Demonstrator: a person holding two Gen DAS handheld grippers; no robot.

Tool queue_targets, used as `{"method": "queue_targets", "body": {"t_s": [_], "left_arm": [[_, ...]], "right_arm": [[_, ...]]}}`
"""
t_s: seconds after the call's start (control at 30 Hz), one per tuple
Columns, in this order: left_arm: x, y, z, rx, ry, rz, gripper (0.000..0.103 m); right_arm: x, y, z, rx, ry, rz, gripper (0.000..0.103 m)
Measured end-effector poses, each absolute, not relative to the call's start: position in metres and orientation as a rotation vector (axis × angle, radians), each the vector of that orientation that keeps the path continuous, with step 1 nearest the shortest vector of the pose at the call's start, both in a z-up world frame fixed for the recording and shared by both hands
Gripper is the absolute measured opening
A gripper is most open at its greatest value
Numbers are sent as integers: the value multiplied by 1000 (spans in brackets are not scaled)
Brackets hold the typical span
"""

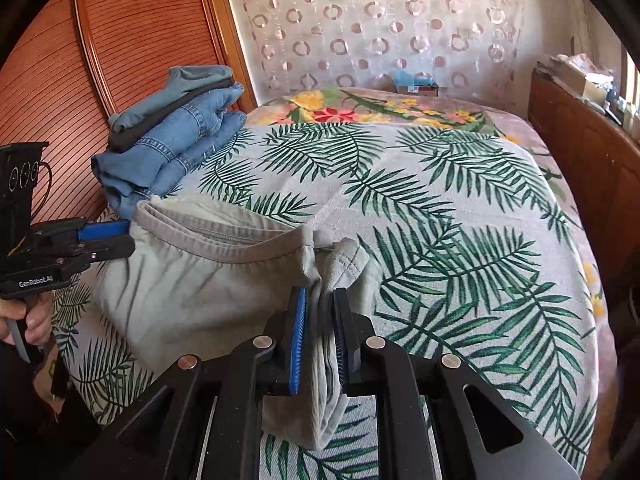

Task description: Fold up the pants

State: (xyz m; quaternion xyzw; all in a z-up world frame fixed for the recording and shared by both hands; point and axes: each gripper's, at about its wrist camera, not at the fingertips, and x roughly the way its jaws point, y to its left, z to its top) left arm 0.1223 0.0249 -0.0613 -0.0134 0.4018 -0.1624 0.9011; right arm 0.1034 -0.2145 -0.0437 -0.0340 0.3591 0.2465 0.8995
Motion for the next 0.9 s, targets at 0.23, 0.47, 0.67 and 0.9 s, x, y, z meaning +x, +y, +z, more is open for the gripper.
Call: {"method": "queue_targets", "body": {"t_s": [0.23, 0.47, 0.67, 0.9], "left_arm": [[108, 29, -65, -34, 824, -326, 74], [90, 29, -71, -15, 817, -283, 77], [76, 28, -68, -11, 804, -307, 65], [63, 12, -76, 38, 821, -365, 48]], "right_arm": [[71, -223, -39, -64, 723, 519, 32], [50, -229, -42, -64, 724, 511, 37], [44, -239, -46, -40, 741, 509, 37], [39, -244, -56, -42, 770, 512, 37]]}}
